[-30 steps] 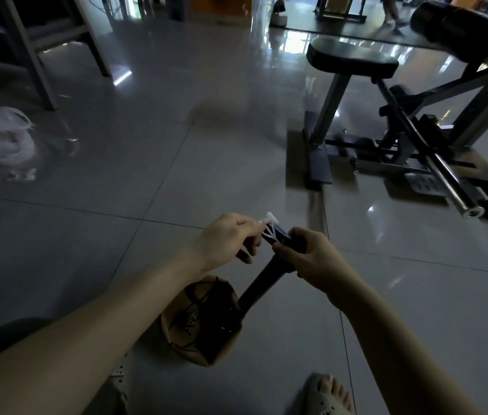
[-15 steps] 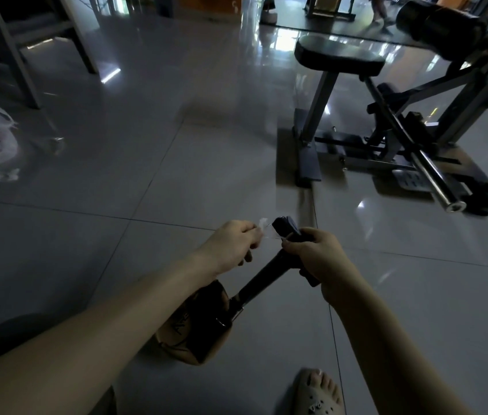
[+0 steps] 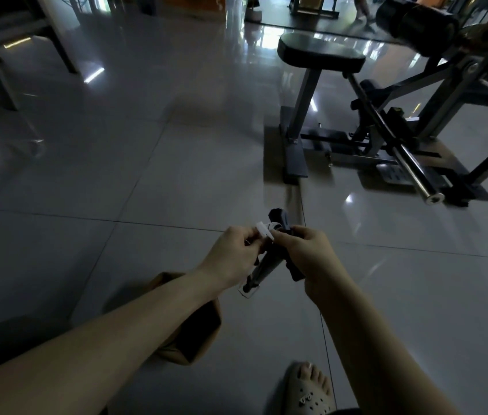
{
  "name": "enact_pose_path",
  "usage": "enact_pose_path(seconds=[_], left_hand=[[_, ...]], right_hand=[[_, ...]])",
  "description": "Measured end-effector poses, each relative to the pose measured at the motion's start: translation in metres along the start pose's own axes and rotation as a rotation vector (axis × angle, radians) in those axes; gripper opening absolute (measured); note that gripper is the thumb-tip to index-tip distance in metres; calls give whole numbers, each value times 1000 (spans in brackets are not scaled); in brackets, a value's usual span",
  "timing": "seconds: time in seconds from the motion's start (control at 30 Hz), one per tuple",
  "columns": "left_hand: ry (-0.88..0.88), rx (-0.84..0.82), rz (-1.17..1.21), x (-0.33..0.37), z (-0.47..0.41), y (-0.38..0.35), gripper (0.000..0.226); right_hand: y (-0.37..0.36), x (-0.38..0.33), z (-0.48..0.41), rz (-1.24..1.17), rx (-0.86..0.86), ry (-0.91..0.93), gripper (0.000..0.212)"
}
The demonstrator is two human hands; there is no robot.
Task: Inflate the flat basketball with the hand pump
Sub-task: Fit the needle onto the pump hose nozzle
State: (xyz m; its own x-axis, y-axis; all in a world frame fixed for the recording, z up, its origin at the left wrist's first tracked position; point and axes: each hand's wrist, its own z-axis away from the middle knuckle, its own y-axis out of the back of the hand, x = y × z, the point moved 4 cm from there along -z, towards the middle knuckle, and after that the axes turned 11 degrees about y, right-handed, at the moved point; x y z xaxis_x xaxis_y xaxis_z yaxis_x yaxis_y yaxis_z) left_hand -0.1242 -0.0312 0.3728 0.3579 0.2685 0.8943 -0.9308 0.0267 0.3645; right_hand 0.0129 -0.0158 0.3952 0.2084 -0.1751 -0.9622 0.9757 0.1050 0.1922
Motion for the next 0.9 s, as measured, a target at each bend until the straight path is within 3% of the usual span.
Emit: enact_pose_path(seconds=[0.33,0.6,0.73,0.9], left_hand=[[-376,202,-297,12,6,13,27],[-354,82,-136,9,2,25,25],[-393,91,-259,3,-3,39,6],[-447,139,-286,0,-1,44,10]], right_hand=[[-5,-1,-3,-75,-102,-81,16],[-7,-9,-2,-51,-194,0,11],[0,-10,-2,-62,-187,-3,11],[-10,-11,3,6,-162,116,17]])
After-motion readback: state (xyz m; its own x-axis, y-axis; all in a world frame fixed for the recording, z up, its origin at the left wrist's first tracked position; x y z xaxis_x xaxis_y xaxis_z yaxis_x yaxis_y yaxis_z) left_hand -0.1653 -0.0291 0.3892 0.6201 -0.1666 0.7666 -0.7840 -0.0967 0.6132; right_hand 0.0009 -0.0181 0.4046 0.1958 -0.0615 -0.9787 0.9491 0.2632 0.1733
